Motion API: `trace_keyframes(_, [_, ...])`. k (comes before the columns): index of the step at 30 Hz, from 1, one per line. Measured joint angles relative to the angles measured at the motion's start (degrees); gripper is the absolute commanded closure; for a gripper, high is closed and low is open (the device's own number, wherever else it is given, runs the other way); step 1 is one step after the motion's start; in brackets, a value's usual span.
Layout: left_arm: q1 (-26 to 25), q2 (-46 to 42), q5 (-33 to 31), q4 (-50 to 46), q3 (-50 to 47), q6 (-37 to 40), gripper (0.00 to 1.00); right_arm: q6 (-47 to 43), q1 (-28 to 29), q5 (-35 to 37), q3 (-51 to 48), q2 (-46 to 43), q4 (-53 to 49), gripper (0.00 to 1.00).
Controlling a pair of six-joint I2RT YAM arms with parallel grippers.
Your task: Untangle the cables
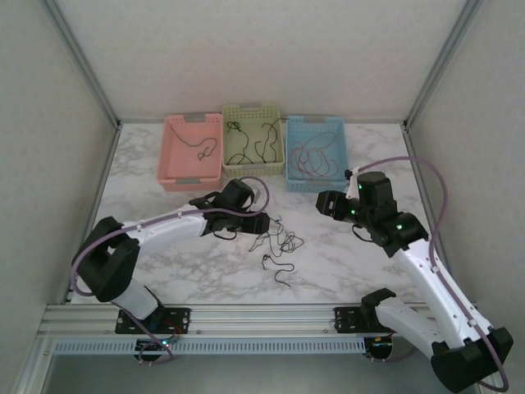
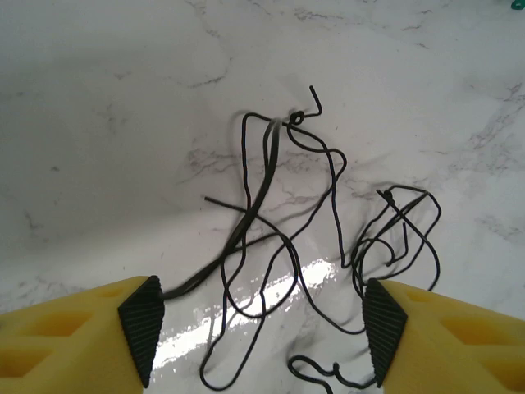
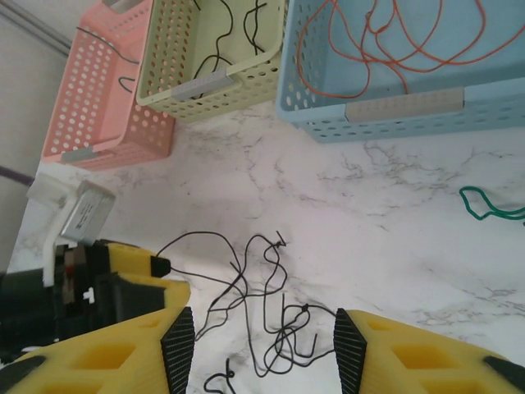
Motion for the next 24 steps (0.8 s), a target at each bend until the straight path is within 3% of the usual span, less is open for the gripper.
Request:
trace_keyframes(3, [0.0, 1.4, 0.0, 0.3, 1.2, 0.7, 0.66, 0.0, 0.0, 1.0, -1.7, -0.8, -0.3, 0.49])
trace_keyframes(6, [0.1, 1.4, 0.0, 0.0, 2.0, 1.6, 0.99, 0.0, 0.0, 1.9, -3.1, -0.6, -0.9, 0.48])
trace_keyframes(11, [0.1, -3.5, -0.3, -3.6, 3.1, 2.2, 1.00, 0.8, -0.5, 7.0, -3.9, 1.2, -1.7, 0.49])
trace_keyframes(16, [0.1, -16.0, -1.7, -9.3, 6.1, 2.4, 1.00, 5.0, -5.0, 11.0, -4.6, 8.0, -2.0, 0.55])
trace_keyframes(24, [0.2, -27.4, -2.6, -15.8, 7.1, 2.4, 1.00, 18.0, -13.1, 6.6, -8.1, 17.2, 2.7, 0.60])
